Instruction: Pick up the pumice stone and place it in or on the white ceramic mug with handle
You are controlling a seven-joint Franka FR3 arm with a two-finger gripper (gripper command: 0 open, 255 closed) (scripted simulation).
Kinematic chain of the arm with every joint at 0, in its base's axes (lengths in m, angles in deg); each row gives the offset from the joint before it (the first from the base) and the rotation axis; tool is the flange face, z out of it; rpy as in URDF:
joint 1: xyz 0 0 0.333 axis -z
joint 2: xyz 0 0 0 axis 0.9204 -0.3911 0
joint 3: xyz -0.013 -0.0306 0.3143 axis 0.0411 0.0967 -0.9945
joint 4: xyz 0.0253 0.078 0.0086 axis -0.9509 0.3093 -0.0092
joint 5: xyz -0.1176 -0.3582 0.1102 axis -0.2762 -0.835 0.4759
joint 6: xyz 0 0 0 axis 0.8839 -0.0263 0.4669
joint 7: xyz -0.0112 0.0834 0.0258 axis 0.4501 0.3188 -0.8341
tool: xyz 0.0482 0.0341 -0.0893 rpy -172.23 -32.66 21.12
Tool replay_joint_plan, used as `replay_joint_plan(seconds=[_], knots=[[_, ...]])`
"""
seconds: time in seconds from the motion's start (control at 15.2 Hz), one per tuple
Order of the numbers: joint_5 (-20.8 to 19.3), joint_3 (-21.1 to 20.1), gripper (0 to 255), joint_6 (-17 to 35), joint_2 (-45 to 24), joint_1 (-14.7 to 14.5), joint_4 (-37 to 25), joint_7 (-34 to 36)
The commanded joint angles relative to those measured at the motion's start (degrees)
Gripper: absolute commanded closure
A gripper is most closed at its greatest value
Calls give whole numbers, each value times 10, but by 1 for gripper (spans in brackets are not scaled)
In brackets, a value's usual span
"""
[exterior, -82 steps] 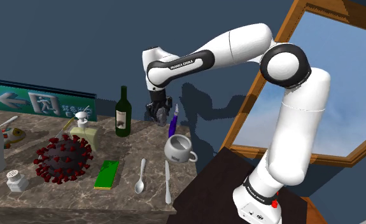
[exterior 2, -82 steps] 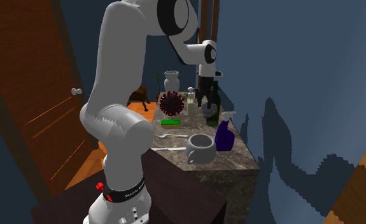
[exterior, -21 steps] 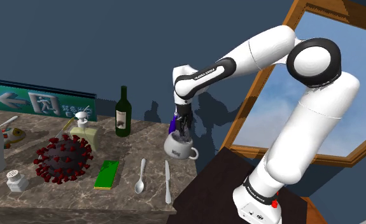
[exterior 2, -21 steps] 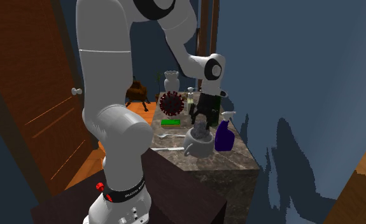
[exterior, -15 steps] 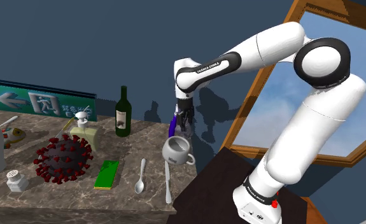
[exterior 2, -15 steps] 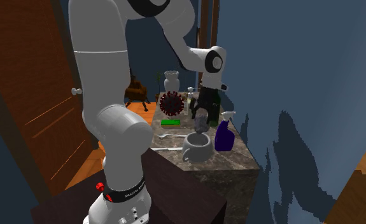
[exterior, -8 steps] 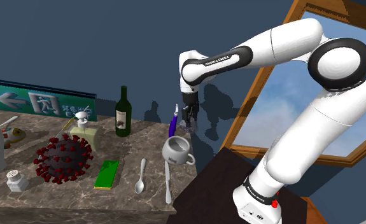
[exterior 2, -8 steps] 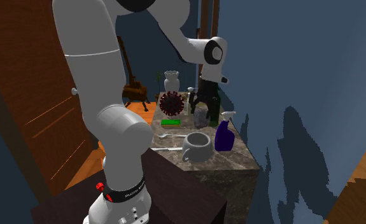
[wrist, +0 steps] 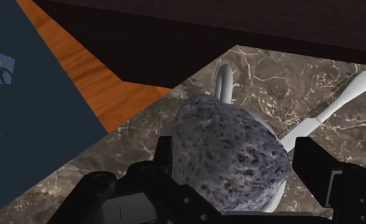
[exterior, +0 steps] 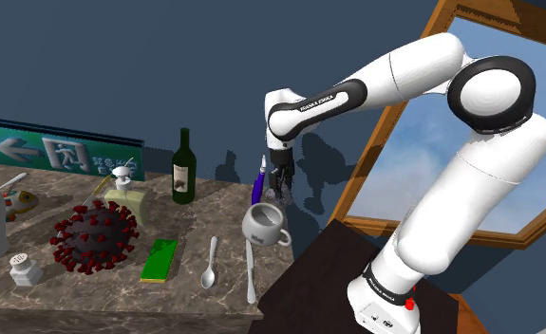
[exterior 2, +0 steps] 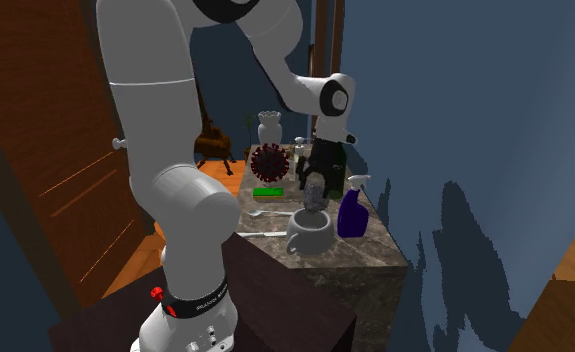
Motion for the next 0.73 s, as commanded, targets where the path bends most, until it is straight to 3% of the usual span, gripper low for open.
replay_joint_plan(seconds=[0.0, 0.66], knots=[[0, 0, 255, 17, -10, 0, 6, 0], [-1, 0, 255, 79, -55, 0, 24, 1]])
